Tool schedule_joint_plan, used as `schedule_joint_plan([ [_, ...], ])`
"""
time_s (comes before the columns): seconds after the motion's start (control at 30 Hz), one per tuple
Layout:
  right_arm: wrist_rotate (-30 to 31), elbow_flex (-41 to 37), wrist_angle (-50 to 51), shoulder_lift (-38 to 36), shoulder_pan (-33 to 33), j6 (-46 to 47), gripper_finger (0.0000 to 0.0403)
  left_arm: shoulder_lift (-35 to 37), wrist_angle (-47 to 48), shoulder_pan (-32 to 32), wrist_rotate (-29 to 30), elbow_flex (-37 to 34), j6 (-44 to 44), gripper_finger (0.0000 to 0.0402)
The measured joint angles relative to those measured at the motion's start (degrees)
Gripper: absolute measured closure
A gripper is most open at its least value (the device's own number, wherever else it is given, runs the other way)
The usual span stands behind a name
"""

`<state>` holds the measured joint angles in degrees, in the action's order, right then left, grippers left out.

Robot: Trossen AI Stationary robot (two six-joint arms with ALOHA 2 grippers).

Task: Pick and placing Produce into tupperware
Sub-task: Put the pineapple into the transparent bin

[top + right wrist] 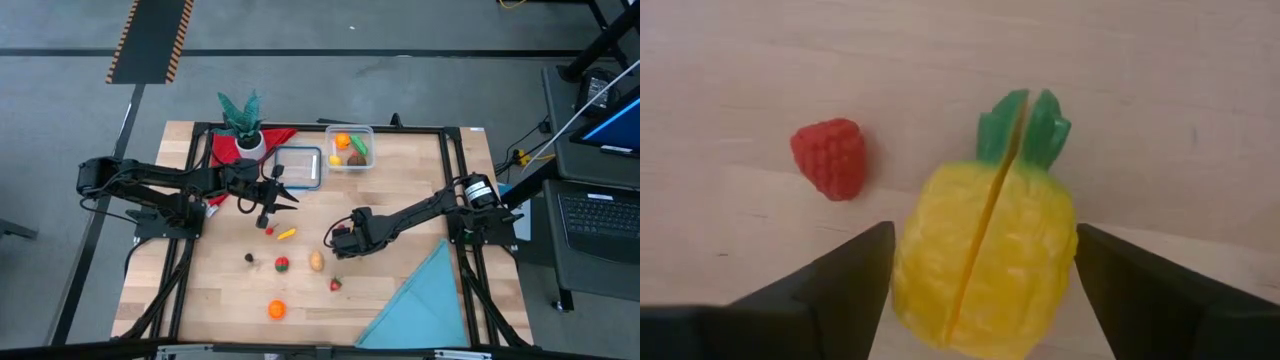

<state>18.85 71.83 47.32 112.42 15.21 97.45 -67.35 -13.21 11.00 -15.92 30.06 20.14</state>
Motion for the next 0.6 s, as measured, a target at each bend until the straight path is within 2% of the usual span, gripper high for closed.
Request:
schedule_joint_plan([
  [0.37, 0.1, 0.0, 0.3, 0.0, -0.2, 0.0, 0.0181, 0.0, 0.4, 0.0, 0.0, 0.0, 0.0, 0.0319],
  [0.6, 0.1, 0.1, 1.4, 0.0, -0.2, -3.2, 0.0189, 0.0, 0.6, 0.0, 0.0, 0.0, 0.0, 0.0319],
])
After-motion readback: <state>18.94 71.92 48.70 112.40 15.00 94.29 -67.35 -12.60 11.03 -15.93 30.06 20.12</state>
